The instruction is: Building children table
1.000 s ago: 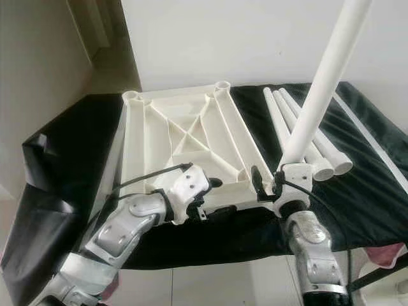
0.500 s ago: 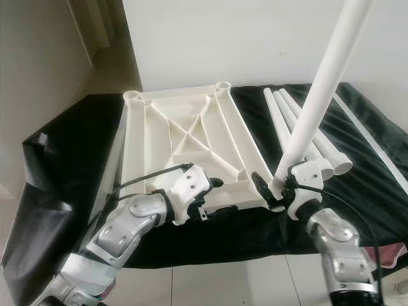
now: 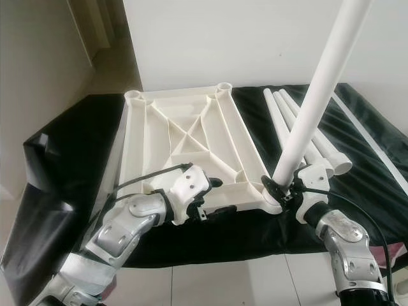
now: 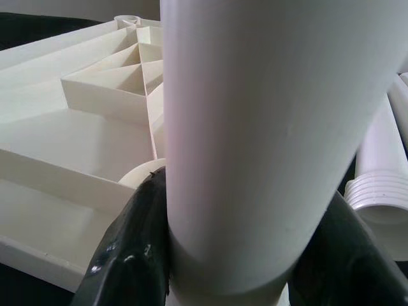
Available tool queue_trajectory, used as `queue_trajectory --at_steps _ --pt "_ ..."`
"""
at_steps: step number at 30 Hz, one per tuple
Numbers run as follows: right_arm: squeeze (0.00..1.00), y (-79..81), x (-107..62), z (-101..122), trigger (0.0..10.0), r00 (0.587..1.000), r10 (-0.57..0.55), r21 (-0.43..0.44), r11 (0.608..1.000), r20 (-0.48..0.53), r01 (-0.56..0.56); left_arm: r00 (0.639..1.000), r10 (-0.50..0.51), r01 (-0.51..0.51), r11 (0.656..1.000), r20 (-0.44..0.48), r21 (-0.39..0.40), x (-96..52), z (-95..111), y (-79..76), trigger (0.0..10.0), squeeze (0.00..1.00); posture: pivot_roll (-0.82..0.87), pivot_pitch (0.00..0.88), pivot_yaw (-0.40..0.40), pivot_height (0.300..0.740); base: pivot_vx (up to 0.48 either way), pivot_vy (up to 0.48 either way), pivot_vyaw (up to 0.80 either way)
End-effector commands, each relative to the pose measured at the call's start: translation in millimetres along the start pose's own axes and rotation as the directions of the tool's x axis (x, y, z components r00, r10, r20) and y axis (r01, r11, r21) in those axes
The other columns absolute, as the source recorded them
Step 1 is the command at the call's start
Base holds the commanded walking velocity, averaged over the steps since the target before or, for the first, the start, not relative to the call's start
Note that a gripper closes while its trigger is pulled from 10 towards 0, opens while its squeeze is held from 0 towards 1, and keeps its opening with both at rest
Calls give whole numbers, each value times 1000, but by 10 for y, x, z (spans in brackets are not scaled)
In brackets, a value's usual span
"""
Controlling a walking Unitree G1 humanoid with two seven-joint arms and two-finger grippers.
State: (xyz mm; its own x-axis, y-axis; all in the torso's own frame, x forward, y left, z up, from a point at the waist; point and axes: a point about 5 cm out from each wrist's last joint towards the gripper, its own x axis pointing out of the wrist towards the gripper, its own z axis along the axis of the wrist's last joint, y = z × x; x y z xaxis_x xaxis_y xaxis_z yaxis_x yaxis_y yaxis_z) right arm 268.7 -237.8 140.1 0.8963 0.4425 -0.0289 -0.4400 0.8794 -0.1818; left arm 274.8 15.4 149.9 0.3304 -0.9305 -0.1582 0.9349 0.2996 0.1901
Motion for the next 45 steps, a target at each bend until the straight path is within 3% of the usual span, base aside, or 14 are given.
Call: queue_trajectory --at_steps 1,10,14,21,22,24,27,30,32,35,39,40,41,45 --pt "0 68 -6 -87 9608 999 33 19 999 -23 -32 1000 -20 20 1000 -10 5 -3 -15 1 10000 0 -4 0 25 740 0 0 0" --pt "0 74 -15 -162 10000 994 -101 39 994 -49 103 1000 -28 28 1000 -11 3 4 -23 -9 10000 0 -7 0 24 740 0 0 0" --pt "0 128 -4 -173 10000 961 -271 56 960 -50 274 999 -34 34 999 -11 -1 6 -32 -31 10000 0 -10 0 24 740 0 0 0" --pt "0 205 31 -157 10000 937 -344 86 934 -54 348 999 -38 38 999 -12 -1 5 -37 -36 10000 0 -16 0 27 740 0 0 0" --pt "0 240 56 -149 10000 905 -421 114 898 -66 426 999 -41 41 999 -12 -1 6 -36 -37 10000 0 -17 0 27 740 0 0 0" --pt "0 295 91 -156 10000 790 -604 149 776 -103 613 999 -46 46 999 -13 2 10 -35 -39 10000 0 -18 0 26 740 0 0 0" --pt "0 419 131 -206 10000 647 -744 190 620 -165 761 999 -49 49 999 -11 4 13 -29 -40 10000 0 -18 0 24 740 0 0 0" --pt "0 516 170 -212 10000 599 -780 190 570 -183 800 999 -47 47 999 -10 2 11 -26 -39 10000 0 -11 0 24 740 0 0 0" --pt "0 573 198 -215 10000 591 -782 203 557 -197 805 999 -46 46 999 -9 2 9 -26 -38 10000 0 -10 0 24 740 0 0 0" --pt "0 683 281 -208 10000 630 -749 250 582 -207 774 999 -46 46 999 -9 1 6 -26 -36 10000 0 -10 0 24 740 0 0 0" --pt "0 634 270 -127 10000 644 -748 262 597 -159 758 999 -47 48 999 -14 4 6 -29 -37 10000 0 -10 0 25 740 0 0 0" --pt "557 632 271 -88 10000 654 -746 278 606 -126 745 999 -44 44 999 -14 4 5 -26 -26 10000 0 -10 0 26 740 0 0 0" --pt "1000 652 292 -45 10000 672 -733 308 619 -104 723 999 -39 40 999 -12 6 4 -22 -12 10000 0 -11 0 26 740 0 0 0" --pt "1000 653 306 -8 10000 679 -729 310 629 -83 713 999 -38 38 999 -6 1 7 -11 -8 10000 0 -10 0 24 740 0 0 0"
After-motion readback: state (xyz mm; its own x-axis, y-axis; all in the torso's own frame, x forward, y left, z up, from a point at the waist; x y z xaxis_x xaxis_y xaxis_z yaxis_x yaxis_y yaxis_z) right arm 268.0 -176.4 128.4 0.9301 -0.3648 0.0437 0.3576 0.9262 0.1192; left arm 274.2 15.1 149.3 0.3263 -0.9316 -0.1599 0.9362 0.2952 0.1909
